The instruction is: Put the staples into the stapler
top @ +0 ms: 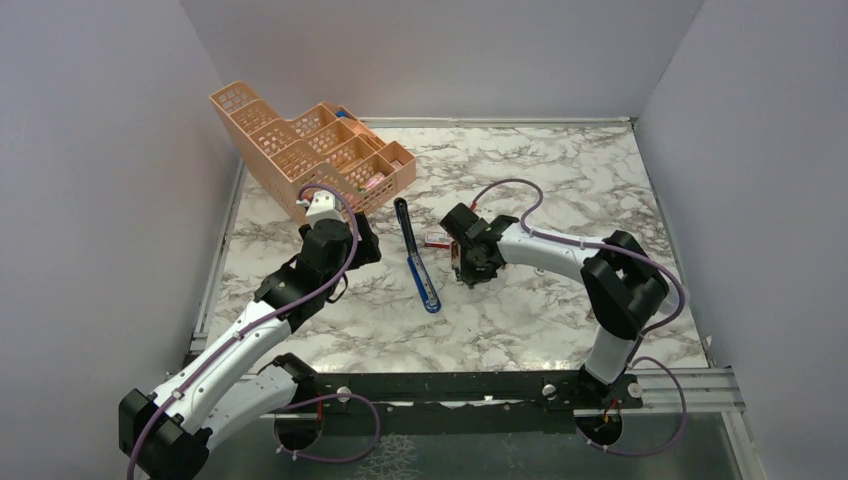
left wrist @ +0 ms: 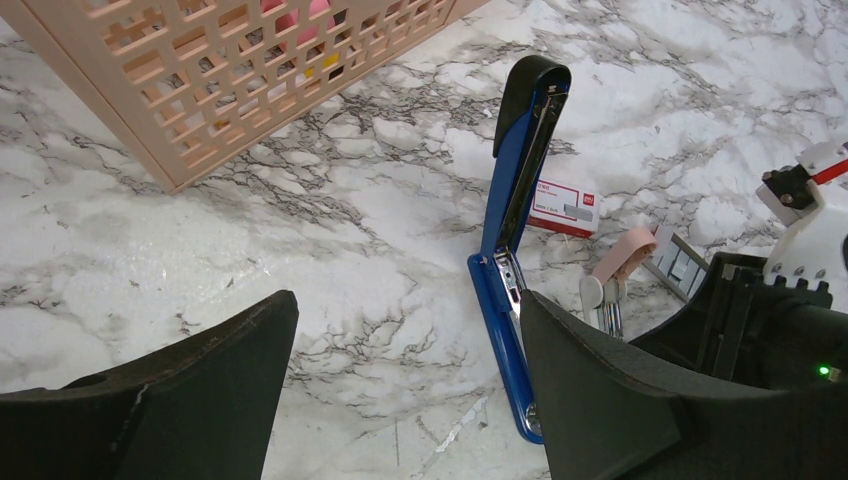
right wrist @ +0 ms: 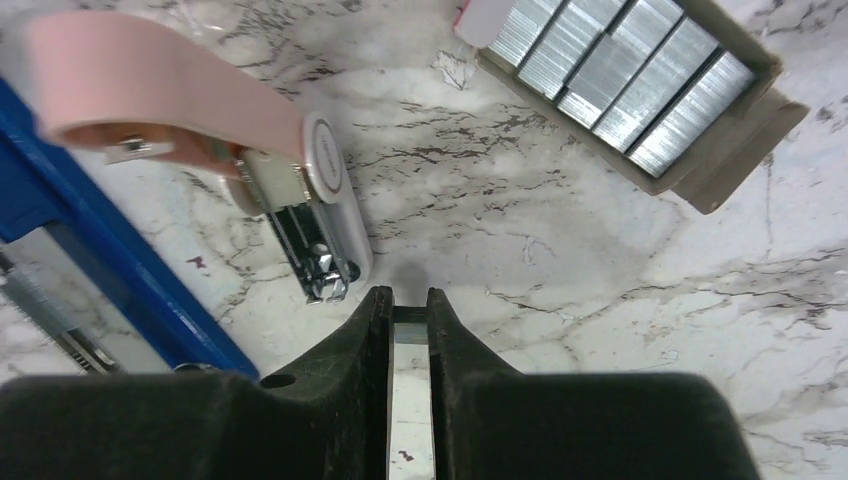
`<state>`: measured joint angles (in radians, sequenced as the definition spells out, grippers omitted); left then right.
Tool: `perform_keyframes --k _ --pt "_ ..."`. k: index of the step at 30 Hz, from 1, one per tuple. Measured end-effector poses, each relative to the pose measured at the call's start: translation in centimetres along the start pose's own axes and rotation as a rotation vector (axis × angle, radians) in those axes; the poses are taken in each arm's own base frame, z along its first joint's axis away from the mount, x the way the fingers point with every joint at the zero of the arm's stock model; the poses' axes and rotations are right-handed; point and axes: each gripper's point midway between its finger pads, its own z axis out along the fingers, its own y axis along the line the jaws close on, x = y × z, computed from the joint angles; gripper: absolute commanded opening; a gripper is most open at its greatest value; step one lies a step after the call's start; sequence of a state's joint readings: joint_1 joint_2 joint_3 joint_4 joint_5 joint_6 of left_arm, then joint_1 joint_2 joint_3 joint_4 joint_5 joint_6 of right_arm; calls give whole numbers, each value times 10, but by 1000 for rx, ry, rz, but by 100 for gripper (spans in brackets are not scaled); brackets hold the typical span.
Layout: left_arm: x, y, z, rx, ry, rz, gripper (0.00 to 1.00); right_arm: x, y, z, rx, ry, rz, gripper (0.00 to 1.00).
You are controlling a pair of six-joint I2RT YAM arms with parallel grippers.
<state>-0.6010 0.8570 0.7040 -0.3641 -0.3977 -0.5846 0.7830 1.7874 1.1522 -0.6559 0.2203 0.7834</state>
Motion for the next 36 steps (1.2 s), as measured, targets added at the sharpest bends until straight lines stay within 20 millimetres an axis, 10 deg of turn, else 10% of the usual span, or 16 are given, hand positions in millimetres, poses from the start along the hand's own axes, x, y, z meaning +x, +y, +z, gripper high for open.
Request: perform_keyframes --k 16,36 --pt "0 0 0 0 0 0 83 -56 34 -24 -138 -209 -108 20" --pt "0 0 0 0 0 0 83 -53 37 -10 -152 -216 -147 20"
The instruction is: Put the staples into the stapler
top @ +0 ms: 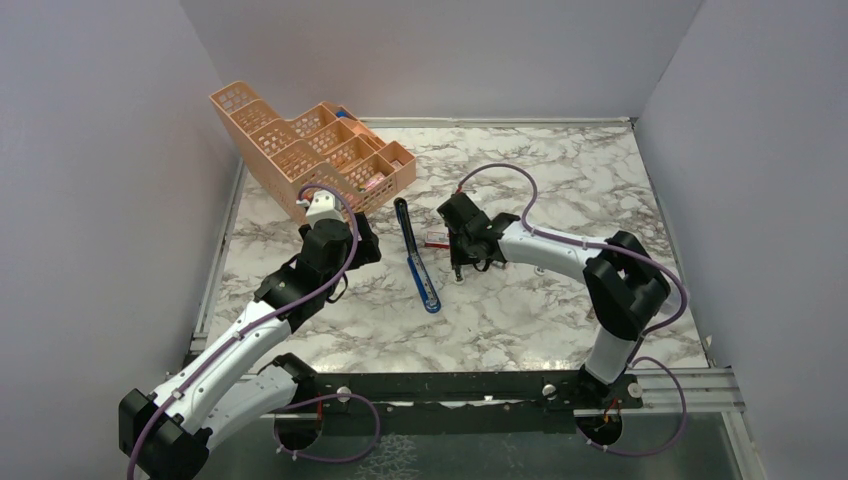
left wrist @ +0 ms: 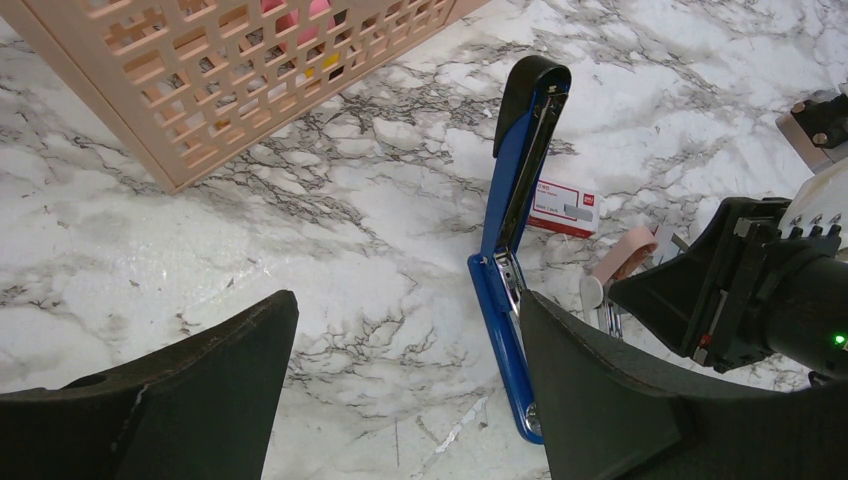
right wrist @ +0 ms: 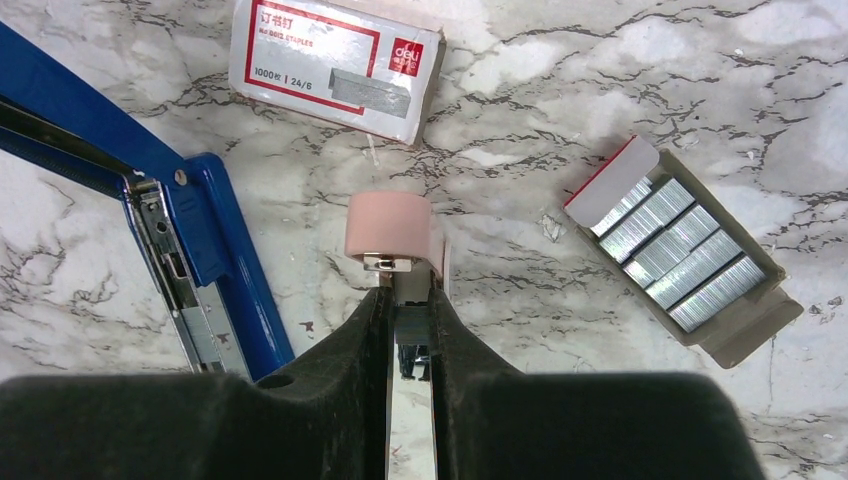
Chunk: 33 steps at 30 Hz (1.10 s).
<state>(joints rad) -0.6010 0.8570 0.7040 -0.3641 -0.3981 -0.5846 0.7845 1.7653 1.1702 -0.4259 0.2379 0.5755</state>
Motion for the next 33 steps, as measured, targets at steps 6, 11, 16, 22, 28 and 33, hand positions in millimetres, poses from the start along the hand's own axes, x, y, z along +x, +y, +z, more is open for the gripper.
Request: perform_keyframes --k 6,11,16,22,28,33 --pt "0 0 0 0 -1 0 83 4 0 4 0 15 -3 20" --pt "0 0 0 -2 -2 0 83 7 0 6 -1 25 -5 20" --pt "0 0 0 -3 -2 0 83 7 0 6 -1 25 -5 20" --pt "0 0 0 -3 -2 0 83 7 0 6 -1 25 -5 20" --pt "0 1 0 -3 -2 0 83 8 0 6 -4 21 -4 20" --pt "0 1 0 -4 -1 -1 83 10 -2 6 -12 10 -1 20"
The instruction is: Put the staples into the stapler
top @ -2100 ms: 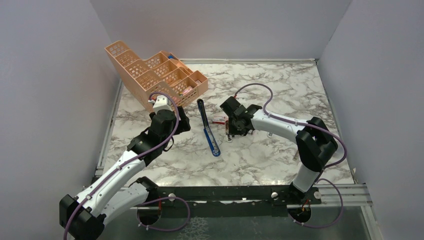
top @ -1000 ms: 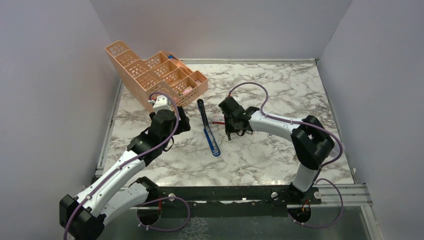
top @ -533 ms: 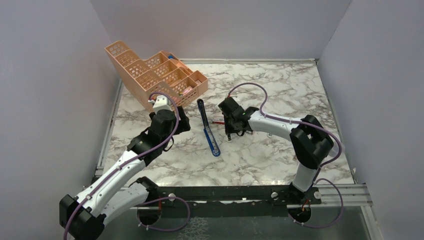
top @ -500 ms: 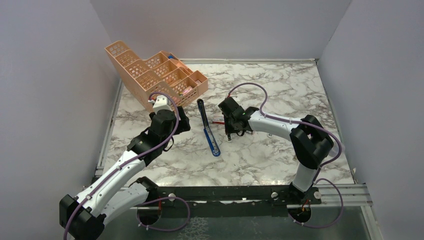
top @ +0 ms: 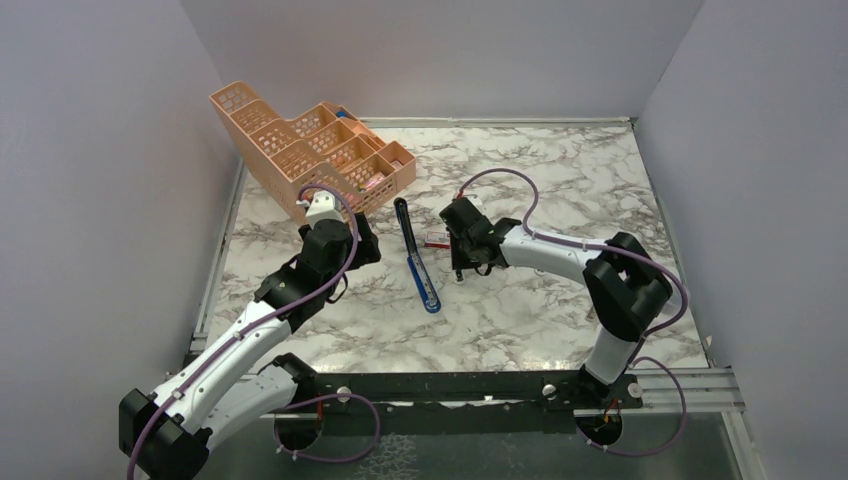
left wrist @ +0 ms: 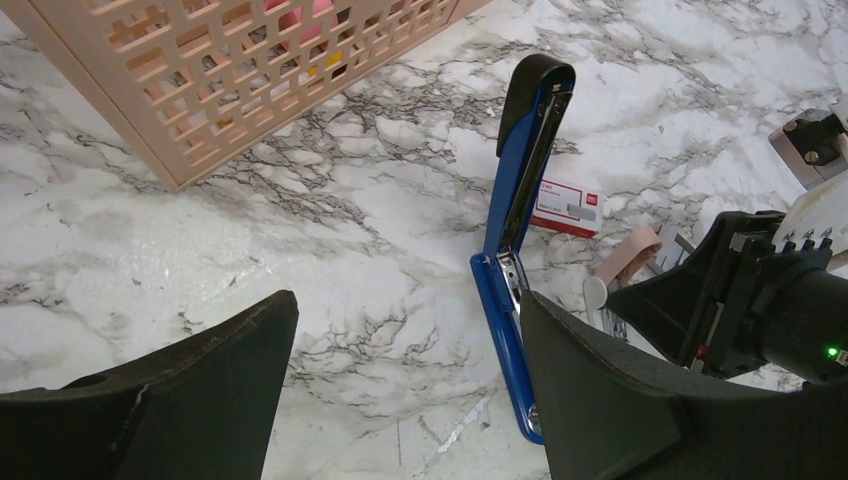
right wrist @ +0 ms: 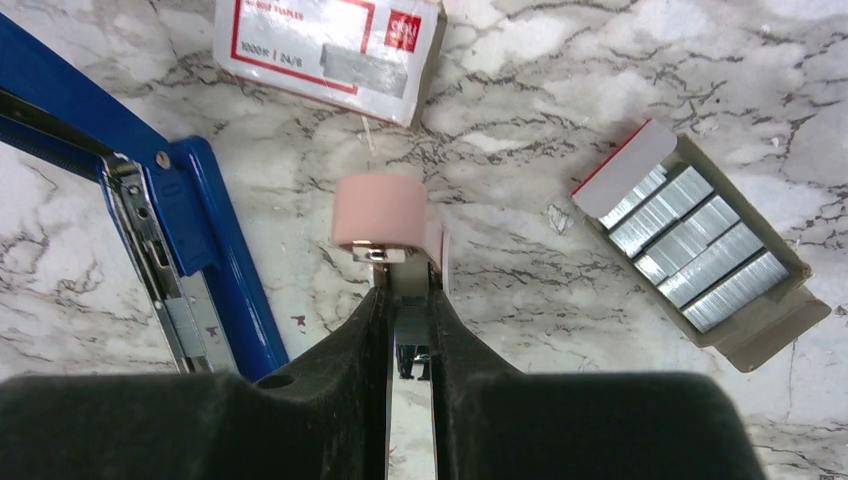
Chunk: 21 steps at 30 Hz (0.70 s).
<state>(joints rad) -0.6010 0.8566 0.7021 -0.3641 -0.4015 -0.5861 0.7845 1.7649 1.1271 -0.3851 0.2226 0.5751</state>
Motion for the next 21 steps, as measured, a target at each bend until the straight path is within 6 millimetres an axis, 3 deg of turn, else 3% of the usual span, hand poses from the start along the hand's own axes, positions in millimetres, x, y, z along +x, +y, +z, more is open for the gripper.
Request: perform_keyframes --k 21 --pt "3 1 1 -4 6 2 83 13 0 -5 -24 12 -9 22"
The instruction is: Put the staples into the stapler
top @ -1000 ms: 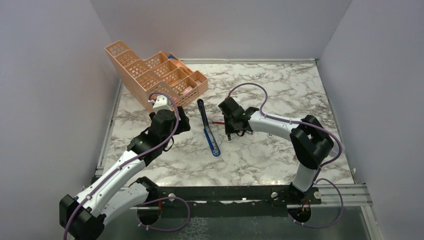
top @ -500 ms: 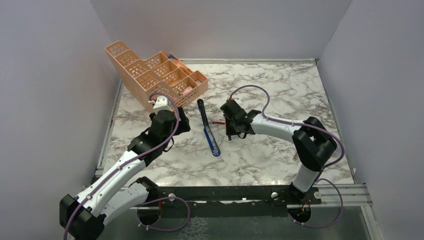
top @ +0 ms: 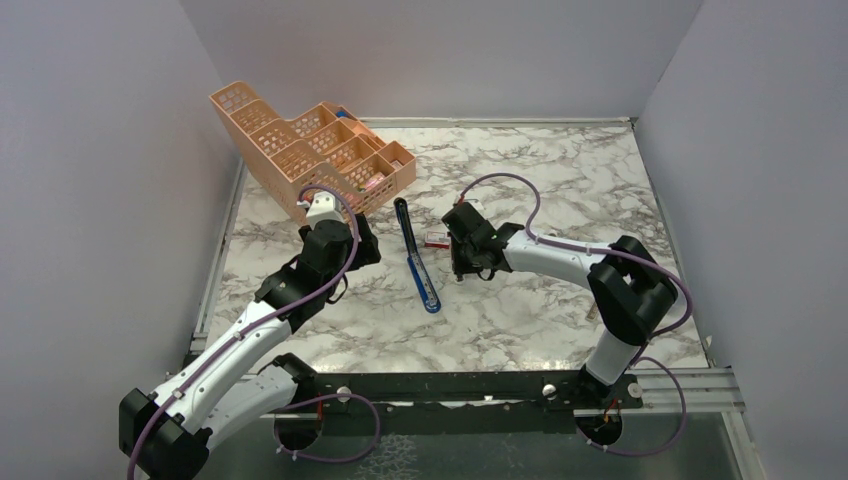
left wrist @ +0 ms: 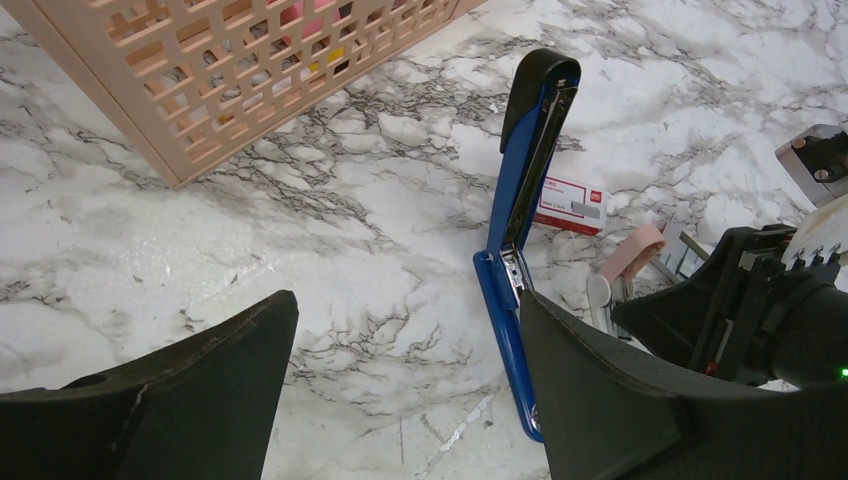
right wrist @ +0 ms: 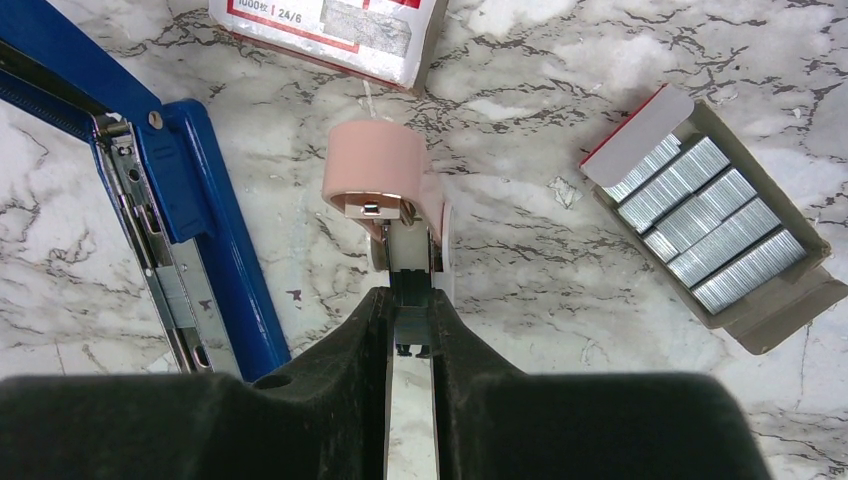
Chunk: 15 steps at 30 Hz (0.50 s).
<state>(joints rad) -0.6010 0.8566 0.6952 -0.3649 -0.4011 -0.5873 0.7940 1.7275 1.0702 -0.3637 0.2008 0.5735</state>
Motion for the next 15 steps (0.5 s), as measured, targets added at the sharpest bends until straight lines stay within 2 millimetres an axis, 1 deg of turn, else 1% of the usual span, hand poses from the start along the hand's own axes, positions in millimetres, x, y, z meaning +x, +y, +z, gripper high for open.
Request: perform_keyframes --k 12,15 --pt "0 0 0 0 0 0 83 4 1 -1 -2 14 -13 33" --pt "0 0 0 0 0 0 83 2 2 -3 -1 16 -13 34"
